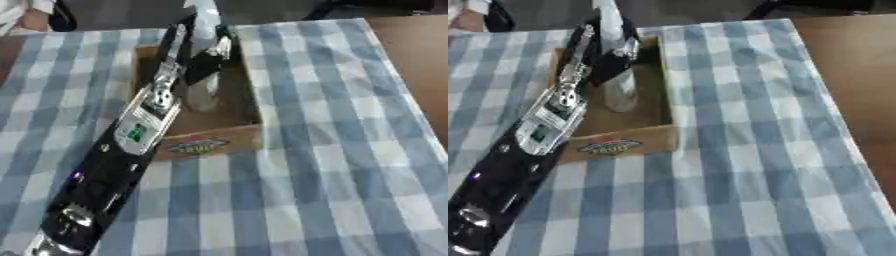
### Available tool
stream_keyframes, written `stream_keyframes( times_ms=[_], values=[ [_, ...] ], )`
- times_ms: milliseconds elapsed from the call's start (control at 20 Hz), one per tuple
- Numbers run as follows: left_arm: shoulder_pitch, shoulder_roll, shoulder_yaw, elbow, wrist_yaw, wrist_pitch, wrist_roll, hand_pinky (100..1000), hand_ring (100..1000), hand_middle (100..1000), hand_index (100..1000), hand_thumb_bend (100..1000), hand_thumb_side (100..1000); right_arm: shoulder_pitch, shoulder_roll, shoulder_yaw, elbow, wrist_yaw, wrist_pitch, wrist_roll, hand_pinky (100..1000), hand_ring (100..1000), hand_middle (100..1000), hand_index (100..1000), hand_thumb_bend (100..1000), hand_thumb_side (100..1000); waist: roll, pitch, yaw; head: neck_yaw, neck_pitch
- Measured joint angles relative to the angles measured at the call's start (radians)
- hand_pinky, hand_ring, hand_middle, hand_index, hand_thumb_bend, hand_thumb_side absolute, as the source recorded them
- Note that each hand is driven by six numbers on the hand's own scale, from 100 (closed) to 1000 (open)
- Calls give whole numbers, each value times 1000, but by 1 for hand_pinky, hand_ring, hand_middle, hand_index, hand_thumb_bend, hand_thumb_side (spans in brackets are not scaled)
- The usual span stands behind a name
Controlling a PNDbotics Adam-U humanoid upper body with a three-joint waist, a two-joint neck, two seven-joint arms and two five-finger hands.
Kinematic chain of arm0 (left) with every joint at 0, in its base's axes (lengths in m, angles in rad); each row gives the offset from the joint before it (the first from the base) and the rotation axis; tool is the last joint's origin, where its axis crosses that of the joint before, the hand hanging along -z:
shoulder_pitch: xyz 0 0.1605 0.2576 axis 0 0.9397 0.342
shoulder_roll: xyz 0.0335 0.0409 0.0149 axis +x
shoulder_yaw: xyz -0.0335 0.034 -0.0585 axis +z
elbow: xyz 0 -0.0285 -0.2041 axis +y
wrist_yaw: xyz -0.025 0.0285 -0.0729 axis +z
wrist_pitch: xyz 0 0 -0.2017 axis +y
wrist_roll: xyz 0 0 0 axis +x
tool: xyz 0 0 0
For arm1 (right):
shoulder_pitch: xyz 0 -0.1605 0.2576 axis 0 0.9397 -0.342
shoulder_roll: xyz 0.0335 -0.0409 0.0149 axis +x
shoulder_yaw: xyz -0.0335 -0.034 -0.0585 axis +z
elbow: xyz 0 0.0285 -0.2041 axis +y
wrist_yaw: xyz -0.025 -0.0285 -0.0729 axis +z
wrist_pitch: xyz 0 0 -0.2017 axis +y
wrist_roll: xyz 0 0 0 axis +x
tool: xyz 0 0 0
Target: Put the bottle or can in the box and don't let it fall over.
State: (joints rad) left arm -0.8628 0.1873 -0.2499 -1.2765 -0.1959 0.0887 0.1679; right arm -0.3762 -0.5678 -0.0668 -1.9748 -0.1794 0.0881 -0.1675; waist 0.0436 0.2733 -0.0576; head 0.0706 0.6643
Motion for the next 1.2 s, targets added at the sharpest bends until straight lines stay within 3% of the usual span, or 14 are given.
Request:
stream_keyframes(
  times_ms=[350,600,800,850,1050,1200],
  values=[
    [23,26,1,-13,3,22,-1,595,681,662,745,104,494,8,0,0,0,0,-1,-2,912,974,1000,795,100,578,-2,-1,8,-5,0],
    [38,46,9,-34,5,45,-10,596,684,662,748,187,571,9,0,0,0,0,-1,-2,911,973,1000,794,100,577,-4,-3,13,-9,0],
    [48,59,19,-44,6,63,-24,614,699,676,755,325,746,14,0,0,0,0,-1,-2,911,974,1000,794,100,578,-4,-5,18,-11,0],
    [51,60,19,-46,3,68,-30,622,703,679,757,407,817,16,0,0,0,0,-1,-2,911,974,1000,794,100,578,-4,-6,21,-11,0],
    [58,75,19,-52,-30,89,-55,633,706,683,757,650,897,17,0,0,0,0,-1,-2,910,974,1000,794,100,579,-5,-7,21,-12,-6],
    [66,82,20,-55,-53,103,-63,640,708,685,759,721,920,17,0,0,0,0,-1,-2,910,974,1000,794,100,579,-4,-7,21,-13,-8]
  ],
)
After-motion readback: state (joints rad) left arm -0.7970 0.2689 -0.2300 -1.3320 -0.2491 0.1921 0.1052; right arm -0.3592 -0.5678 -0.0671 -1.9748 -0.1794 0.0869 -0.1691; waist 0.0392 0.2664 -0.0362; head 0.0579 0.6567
